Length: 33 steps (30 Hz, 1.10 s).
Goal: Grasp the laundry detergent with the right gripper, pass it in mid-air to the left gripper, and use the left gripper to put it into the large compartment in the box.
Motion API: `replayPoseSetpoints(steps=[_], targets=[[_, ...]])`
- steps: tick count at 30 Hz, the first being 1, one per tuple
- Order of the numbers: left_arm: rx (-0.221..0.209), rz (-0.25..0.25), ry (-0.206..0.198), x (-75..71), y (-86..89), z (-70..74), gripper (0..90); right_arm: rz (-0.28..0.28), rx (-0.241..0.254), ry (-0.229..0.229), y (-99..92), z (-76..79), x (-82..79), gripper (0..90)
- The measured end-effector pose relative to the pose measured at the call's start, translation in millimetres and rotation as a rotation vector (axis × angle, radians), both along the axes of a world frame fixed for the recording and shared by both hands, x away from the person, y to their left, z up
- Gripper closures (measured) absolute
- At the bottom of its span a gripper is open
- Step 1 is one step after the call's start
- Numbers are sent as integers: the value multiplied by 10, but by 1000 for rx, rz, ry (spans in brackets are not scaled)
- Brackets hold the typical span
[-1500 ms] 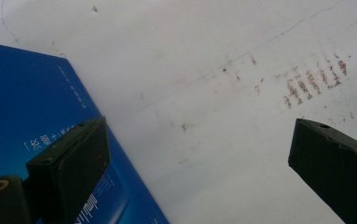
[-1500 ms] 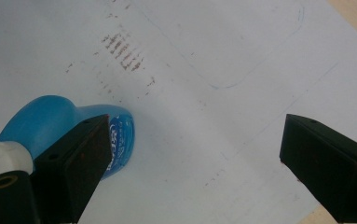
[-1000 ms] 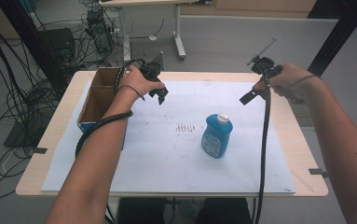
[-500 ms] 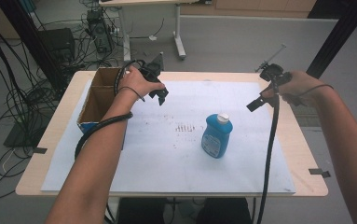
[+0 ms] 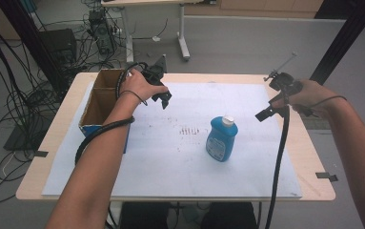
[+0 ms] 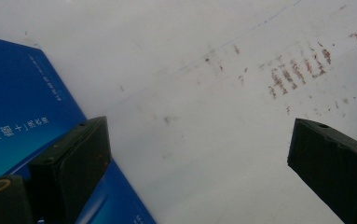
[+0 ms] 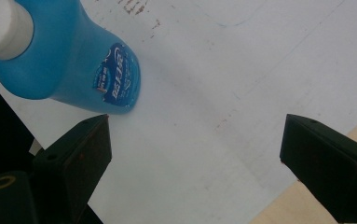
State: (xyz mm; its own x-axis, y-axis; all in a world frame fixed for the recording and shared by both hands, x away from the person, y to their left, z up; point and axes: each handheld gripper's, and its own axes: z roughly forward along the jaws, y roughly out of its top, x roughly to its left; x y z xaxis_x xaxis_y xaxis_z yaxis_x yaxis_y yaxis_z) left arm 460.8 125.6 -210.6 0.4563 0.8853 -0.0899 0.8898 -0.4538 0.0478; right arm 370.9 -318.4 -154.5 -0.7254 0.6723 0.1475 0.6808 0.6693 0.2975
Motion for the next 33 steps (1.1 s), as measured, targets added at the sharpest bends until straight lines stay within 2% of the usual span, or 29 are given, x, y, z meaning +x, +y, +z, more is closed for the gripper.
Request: replayPoseSetpoints(steps=[5, 9, 13, 33], targets=[[-4, -13, -4, -27, -10, 11, 63, -2, 6, 0, -50, -43, -78, 87], [-39, -2, -10, -45, 61, 22, 62, -4, 13, -7, -87, -70, -122, 87], [-48, 0, -14, -65, 99, 26, 62, -5, 21, -6, -134, -120, -153, 87], [-44, 7, -7, -87, 104, -20, 62, -30, 38, -8, -314, -217, -341, 85]])
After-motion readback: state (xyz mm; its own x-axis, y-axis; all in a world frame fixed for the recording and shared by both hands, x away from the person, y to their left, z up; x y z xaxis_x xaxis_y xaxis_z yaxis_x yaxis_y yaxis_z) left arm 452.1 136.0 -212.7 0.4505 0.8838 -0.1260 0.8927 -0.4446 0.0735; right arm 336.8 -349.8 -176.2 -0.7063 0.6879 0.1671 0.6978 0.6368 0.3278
